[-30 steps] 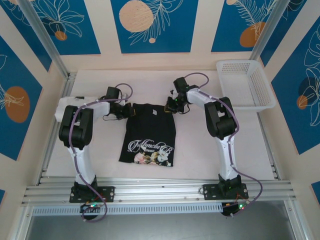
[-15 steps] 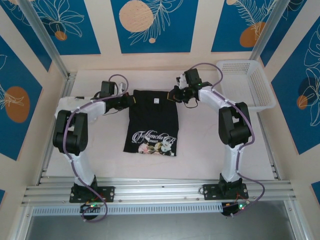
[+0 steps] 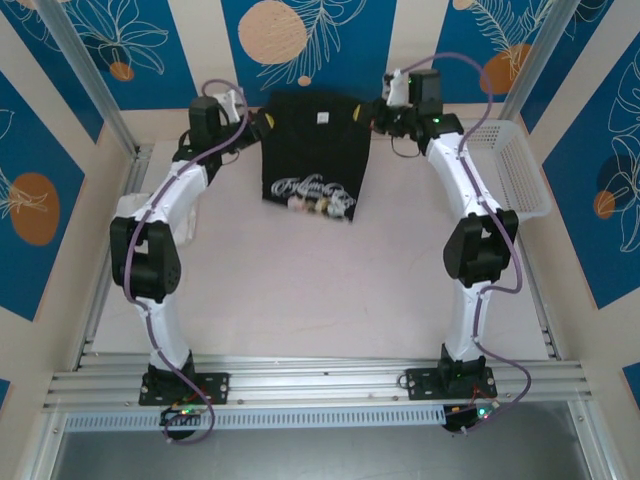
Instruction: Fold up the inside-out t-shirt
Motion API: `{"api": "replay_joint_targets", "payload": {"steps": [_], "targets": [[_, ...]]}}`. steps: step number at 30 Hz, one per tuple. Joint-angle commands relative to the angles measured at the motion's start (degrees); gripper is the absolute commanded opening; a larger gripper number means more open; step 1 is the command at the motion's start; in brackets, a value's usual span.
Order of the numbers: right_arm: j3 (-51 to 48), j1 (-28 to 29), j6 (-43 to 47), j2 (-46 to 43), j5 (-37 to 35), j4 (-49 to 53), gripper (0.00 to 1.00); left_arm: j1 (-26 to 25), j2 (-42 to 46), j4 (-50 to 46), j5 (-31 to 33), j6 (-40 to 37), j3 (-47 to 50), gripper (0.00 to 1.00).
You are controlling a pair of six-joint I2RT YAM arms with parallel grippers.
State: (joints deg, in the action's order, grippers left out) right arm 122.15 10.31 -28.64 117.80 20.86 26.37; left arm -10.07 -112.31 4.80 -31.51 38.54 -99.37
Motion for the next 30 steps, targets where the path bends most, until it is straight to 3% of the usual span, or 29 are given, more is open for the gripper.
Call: {"api": "replay_joint_targets", "payload": {"steps": [1, 6, 12, 17, 22, 30], "targets": [[2.06, 0.54, 3.16, -2.84, 2.92, 2.69, 0.00, 0.82, 2.35, 5.12, -1.78, 1.36, 0.10, 0.00], [-12.58, 2.60, 5.31, -9.56, 5.77, -3.36, 0.00, 0.36, 8.48, 15.88, -3.11, 2.15, 17.81, 0.00], [-40.20, 6.60, 3.11, -21.28, 6.53, -9.49, 0.00, -1.48, 18.35, 33.45, -5.56, 7.62, 47.22, 0.00], [-57.68, 11.06, -0.20, -30.18, 1.84, -10.21, 0.00, -5.74, 29.21, 34.05, -6.52, 7.76, 64.85, 0.00], [-61.54, 11.12, -2.29, -29.12, -1.98, -9.37, 0.00, -6.86, 32.56, 27.30, -2.33, 4.16, 67.66, 0.00], [-50.80, 8.52, 0.58, -16.53, -4.43, -3.84, 0.00, -6.27, 23.54, 21.85, 2.90, -2.63, 58.43, 0.01]]}}
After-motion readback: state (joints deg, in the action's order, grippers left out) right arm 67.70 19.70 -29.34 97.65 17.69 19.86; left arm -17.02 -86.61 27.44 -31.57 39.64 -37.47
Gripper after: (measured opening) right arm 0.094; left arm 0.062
